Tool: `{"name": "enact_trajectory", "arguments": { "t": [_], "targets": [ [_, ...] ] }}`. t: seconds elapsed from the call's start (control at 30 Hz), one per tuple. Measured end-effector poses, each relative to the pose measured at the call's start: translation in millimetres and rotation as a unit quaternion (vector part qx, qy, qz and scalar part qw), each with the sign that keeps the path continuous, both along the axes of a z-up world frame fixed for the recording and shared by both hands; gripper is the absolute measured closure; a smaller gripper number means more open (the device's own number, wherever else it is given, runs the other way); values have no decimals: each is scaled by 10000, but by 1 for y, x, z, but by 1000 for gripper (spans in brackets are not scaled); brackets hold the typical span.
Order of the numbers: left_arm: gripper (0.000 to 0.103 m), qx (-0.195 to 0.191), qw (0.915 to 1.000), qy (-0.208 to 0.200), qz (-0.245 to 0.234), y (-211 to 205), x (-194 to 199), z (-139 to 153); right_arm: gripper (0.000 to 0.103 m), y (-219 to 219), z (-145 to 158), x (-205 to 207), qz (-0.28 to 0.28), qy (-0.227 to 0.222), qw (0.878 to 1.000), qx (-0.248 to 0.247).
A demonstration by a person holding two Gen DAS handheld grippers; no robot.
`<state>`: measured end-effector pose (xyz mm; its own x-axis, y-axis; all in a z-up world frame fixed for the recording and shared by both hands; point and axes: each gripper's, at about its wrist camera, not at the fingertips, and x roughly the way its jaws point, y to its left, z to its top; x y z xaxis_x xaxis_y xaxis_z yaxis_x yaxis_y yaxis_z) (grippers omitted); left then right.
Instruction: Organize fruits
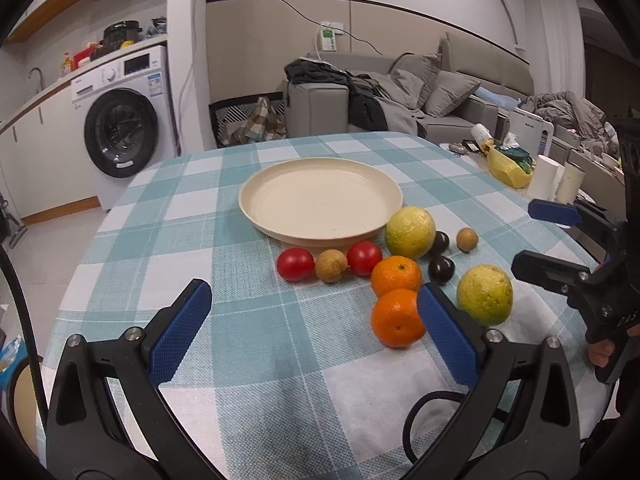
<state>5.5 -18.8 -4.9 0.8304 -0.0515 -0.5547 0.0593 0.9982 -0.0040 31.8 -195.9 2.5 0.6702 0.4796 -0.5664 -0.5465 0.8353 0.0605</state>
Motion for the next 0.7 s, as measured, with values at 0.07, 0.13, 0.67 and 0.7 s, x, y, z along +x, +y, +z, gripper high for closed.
{"name": "enact_trajectory", "arguments": {
  "t": [0.07, 0.13, 0.67, 0.7],
  "targets": [
    [1, 28, 10000, 47, -42, -2, 2, -1, 0, 0, 0, 0, 3, 4, 10000, 10],
    [1, 30, 10000, 58, -42, -2, 2, -1, 0, 0, 1, 0, 5, 12, 10000, 18],
    [5, 77, 9964, 630, -553, -21, 24, -15, 5, 12, -19, 13, 346, 841, 9956, -219],
    [10, 47, 9956, 709, -604, -22, 26, -17, 5, 13, -20, 13, 394, 893, 9950, -234]
  ]
}}
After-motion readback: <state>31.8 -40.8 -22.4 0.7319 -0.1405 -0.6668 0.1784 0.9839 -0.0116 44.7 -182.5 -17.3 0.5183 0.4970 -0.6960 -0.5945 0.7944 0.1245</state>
